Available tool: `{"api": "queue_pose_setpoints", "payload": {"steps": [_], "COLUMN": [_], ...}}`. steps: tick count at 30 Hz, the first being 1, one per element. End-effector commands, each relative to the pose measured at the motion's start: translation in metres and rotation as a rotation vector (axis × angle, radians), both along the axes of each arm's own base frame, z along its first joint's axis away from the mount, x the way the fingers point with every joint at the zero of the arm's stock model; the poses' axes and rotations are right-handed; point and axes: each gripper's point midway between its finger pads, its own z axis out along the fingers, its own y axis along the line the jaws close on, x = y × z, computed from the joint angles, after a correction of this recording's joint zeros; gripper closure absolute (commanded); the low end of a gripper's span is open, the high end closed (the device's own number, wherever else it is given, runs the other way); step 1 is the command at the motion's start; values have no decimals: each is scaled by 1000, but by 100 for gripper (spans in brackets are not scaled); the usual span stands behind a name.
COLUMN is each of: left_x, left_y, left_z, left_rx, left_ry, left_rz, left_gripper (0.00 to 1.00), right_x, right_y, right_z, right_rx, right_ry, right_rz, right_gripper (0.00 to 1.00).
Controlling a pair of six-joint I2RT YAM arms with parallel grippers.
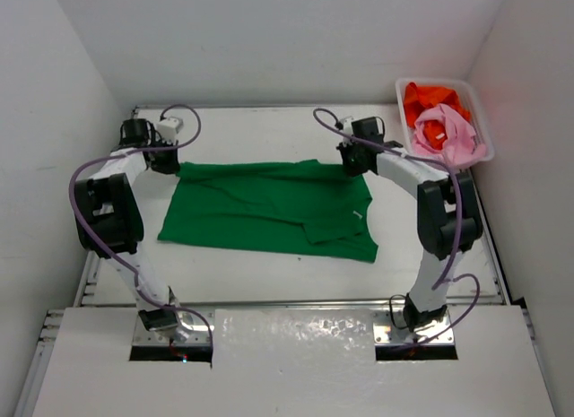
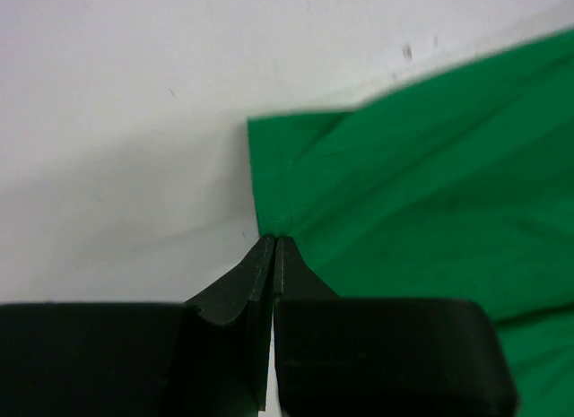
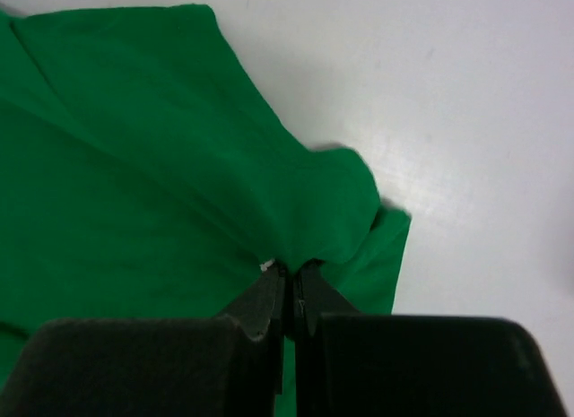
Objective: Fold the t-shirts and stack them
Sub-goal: Fold the other side of the tshirt into a rectangle
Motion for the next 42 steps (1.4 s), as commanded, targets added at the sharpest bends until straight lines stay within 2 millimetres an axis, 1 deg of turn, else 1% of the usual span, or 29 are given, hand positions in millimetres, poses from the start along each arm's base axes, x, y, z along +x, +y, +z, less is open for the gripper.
{"api": "queue_pose_setpoints", "payload": {"steps": [1,2,4,5,6,7,8,10,11,12,15,16,18,19,20,21,22,23,24,25,26,27,29,31,32,33,37,41,42], "left_x": [-18,-29,-44,-49,-54,-60,-63,-70,-73,-76,-81,-82,-82,-81,-82,-81,-80,-79,-79,-78,-77,-77,-76,-76,-77,-77,-76,-75,-75], "left_y": [-5,-6,-5,-2,-2,0,0,0,0,-1,-3,-3,-2,-2,-1,-1,-1,-1,-2,-2,-1,-1,-2,0,0,-1,-3,-4,-4], "left_z": [26,18,14,11,8,3,-1,-10,-13,-18,-24,-26,-26,-26,-27,-27,-27,-26,-27,-26,-26,-26,-24,-23,-23,-22,-23,-23,-22], "left_rx": [56,73,107,125,136,152,155,158,156,148,136,140,143,145,146,146,143,142,138,134,135,133,132,138,138,137,122,117,115], "left_ry": [-39,-15,-1,15,29,47,62,94,106,125,150,155,156,156,159,159,160,157,161,161,161,162,161,161,160,158,159,162,160], "left_rz": [-80,-103,-133,-132,-137,-146,-149,-157,-157,-161,-170,-170,-169,-171,-169,-168,-160,-160,-161,-156,-156,-152,-151,-144,-144,-145,-147,-149,-149], "left_gripper": [100,100,100,100,100,100,100,100,100,100,100,100,100,100,100,100,100,100,100,100,100,100,100,100,100,100,100,100,100], "right_x": [-14,-33,-51,-70,-73,-90,-96,-105,-112,-120,-129,-129,-135,-128,-135,-127,-119,-114,-108,-102,-88,-89,-79,-83,-85,-89,-90,-93,-94], "right_y": [4,1,6,2,1,0,1,7,8,12,17,21,23,21,25,26,12,7,6,1,3,3,8,5,2,-3,-10,-18,-19], "right_z": [42,35,28,10,16,1,-2,-3,-10,-12,1,19,29,39,40,47,46,45,36,30,39,17,17,2,-2,-11,-25,-35,-37], "right_rx": [10,3,2,-13,-12,-13,-1,32,39,59,96,123,173,223,293,379,428,471,535,549,553,522,532,512,497,469,419,372,368], "right_ry": [-125,-110,-116,-79,-108,-75,-72,-76,-55,-29,-13,-58,-84,-128,-124,-141,-131,-118,-58,-31,-32,48,64,117,129,148,195,221,227], "right_rz": [52,55,69,73,56,61,62,81,94,122,146,156,150,125,134,75,-4,-52,-122,-155,-155,-176,-171,-209,-226,-251,-283,-321,-330], "right_gripper": [100,100,100,100,100,100,98,87,79,63,50,49,48,50,53,58,74,82,89,91,90,88,80,78,72,70,69,62,58]}}
